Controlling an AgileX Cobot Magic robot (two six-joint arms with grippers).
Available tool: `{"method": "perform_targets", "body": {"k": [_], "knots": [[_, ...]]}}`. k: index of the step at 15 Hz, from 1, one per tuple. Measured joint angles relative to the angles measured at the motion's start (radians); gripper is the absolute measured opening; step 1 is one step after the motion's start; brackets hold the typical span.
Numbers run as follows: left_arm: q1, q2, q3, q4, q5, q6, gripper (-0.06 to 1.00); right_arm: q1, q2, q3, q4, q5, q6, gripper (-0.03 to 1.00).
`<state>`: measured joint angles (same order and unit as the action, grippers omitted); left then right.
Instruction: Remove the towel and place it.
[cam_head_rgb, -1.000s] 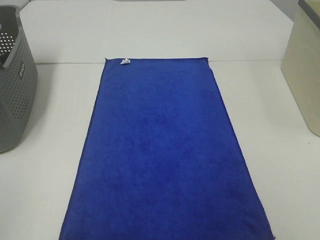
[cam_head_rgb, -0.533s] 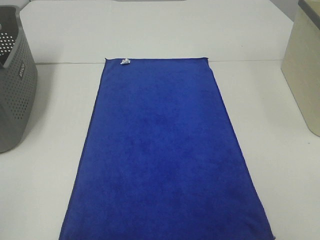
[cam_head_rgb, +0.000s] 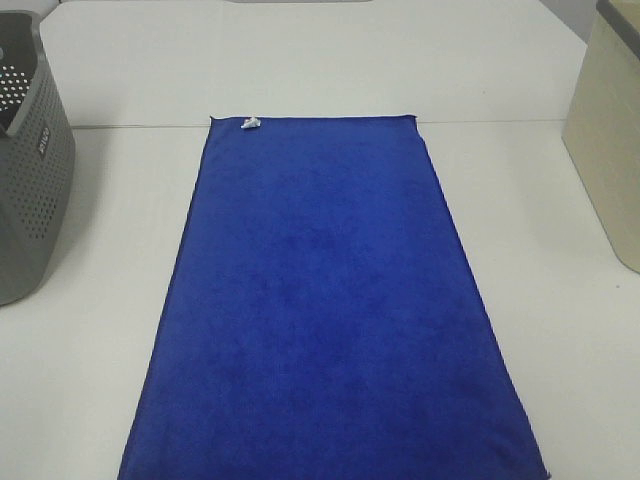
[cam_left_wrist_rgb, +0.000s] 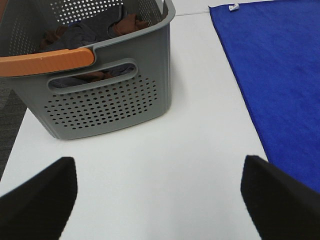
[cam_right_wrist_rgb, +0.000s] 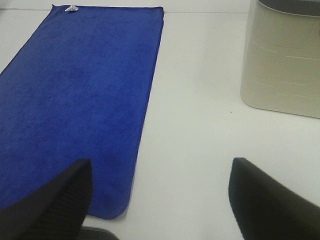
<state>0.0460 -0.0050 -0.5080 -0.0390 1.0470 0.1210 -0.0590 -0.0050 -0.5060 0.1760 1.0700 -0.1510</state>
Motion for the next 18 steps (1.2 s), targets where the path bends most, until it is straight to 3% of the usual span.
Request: {"method": "perform_targets", "body": {"k": [14,18], "knots": [[0.000,0.000,0.000,-0.037,0.000,-0.053,0.82,0.000,0.000,0.004,-0.007,-0.002,0.000,0.74],[0.000,0.000,0.000,-0.039,0.000,-0.053,0.82,0.000,0.000,0.004,0.050,-0.010,0.009,0.74]]}}
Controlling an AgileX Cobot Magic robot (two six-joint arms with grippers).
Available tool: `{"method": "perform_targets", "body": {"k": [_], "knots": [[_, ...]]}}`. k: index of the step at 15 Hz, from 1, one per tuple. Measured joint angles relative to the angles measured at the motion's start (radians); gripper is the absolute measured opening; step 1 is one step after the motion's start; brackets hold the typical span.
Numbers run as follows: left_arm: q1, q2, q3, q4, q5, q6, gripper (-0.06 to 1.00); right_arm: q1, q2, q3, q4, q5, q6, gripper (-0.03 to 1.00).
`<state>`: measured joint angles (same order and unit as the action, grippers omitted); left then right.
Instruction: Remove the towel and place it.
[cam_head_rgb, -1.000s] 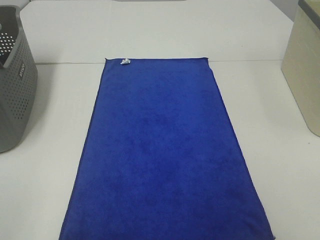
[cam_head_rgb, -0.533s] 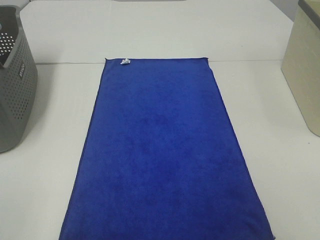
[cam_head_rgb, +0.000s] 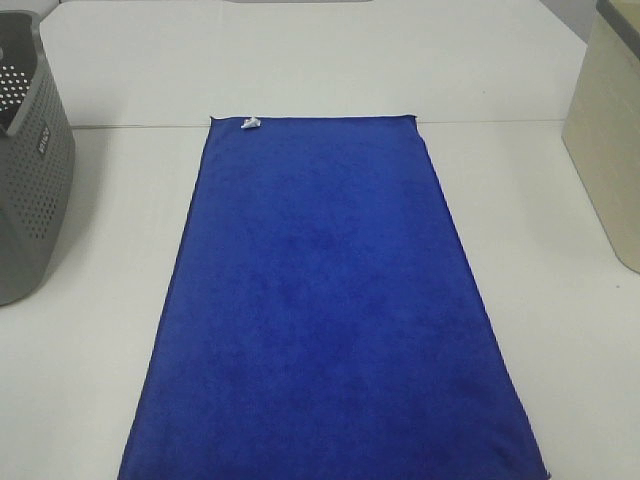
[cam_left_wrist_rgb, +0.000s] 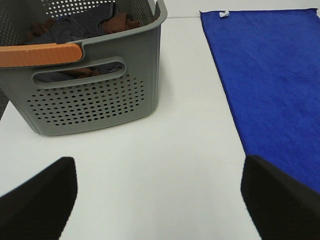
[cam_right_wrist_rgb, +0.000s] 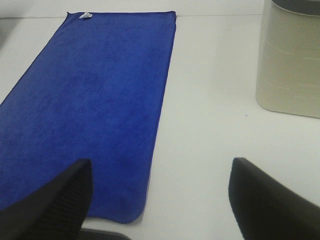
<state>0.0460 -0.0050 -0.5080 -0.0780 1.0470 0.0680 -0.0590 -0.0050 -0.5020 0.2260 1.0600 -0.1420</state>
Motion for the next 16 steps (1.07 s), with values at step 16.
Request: {"method": "perform_targets", "body": {"k": [16], "knots": [[0.000,0.000,0.000,-0.001,0.000,0.000,0.82,0.000,0.000,0.000,-0.226,0.001,0.153,0.74]]}}
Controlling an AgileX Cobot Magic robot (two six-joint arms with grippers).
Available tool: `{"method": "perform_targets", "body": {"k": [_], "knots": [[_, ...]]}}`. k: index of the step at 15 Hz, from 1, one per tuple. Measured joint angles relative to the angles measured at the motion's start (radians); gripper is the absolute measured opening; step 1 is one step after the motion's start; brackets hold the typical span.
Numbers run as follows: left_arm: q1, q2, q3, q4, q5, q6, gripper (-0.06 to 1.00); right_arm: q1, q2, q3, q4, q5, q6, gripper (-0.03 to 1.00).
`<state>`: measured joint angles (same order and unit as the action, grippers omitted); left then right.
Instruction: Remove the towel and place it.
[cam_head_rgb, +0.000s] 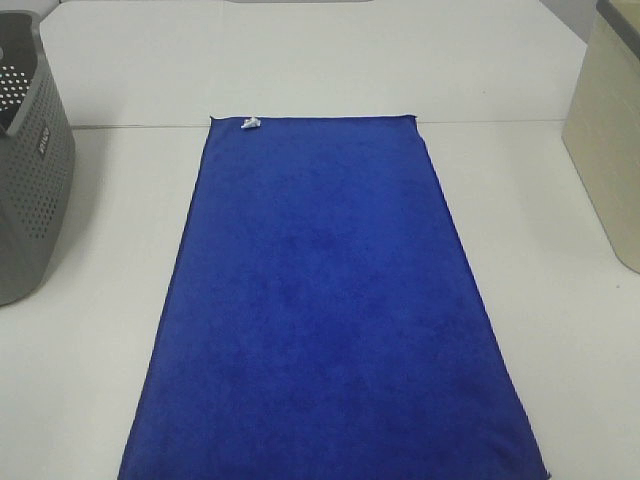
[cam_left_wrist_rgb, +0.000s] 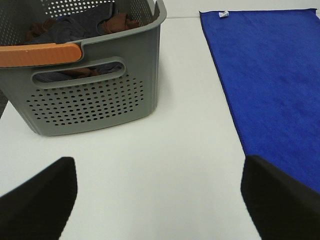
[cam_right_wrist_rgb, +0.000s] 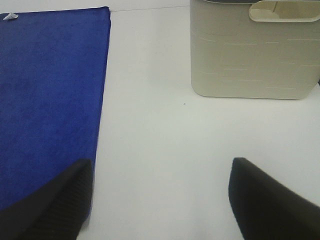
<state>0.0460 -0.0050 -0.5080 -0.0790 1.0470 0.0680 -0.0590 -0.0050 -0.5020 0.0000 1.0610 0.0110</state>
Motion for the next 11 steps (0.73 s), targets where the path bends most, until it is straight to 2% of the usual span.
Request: {"method": "perform_targets", "body": {"k": [11], "knots": [[0.000,0.000,0.000,0.000,0.000,0.000,0.82,0.000,0.000,0.000,0.000,0.000,0.000,0.74]]}}
